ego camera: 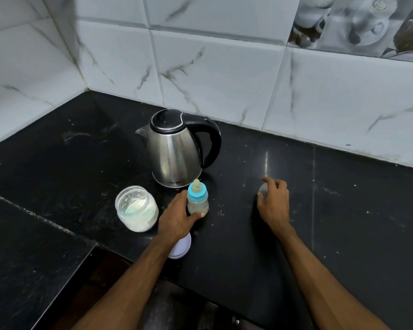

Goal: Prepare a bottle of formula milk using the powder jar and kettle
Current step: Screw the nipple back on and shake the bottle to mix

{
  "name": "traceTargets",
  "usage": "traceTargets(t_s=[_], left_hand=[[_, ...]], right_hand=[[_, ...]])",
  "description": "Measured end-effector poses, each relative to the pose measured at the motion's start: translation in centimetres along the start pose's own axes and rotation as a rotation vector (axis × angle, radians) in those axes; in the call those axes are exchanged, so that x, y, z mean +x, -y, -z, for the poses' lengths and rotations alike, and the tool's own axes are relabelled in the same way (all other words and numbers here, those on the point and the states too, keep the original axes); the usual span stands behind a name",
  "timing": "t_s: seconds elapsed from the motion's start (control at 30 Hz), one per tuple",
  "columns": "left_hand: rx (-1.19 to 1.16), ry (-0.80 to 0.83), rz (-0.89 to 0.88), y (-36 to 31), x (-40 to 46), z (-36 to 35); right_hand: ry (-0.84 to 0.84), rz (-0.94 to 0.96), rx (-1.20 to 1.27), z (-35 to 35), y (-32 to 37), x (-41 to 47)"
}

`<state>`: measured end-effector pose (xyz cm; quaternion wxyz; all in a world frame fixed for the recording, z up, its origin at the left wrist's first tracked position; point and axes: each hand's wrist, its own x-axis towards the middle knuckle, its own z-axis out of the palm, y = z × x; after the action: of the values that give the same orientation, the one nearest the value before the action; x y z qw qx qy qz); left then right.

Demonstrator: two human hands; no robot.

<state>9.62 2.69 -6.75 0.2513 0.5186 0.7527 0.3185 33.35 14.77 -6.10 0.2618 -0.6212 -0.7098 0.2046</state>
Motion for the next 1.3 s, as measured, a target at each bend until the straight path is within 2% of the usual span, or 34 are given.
traceTargets(t_s=[0.17,0.27,0.4,0.5,0.73,1.3], left_hand=[[0.004,0.0,0.008,0.1,0.0,0.0],[0.015,-0.008,0.009,0.0,0.1,-0.1],[0.008,-0.019,0.002,0.0,-0.1,-0.1],[-0.008,-0.026,-0.018,-0.1,-0.2,-0.2],[-0.015,-0.051,-0.029,-0.2,-0.5,-0.2],[0.043,-0.036,-0.02,-0.5,-0.6,0.0]], right_hand=[[-0.078,0.126,0.312,2.0,3.8,0.5],[0.002,0.31,0.479,3.6,8.1,-0.1],[0.171,0.632,0.467,3.4,12.6,-1.6],[0.239,0.786,0.381,1.9,13.8,-2.0],[0.256,0.706,0.269,-1.6,12.0,-2.7],[0.163,0.589,0.377,-5.4,10.3,-5.4]])
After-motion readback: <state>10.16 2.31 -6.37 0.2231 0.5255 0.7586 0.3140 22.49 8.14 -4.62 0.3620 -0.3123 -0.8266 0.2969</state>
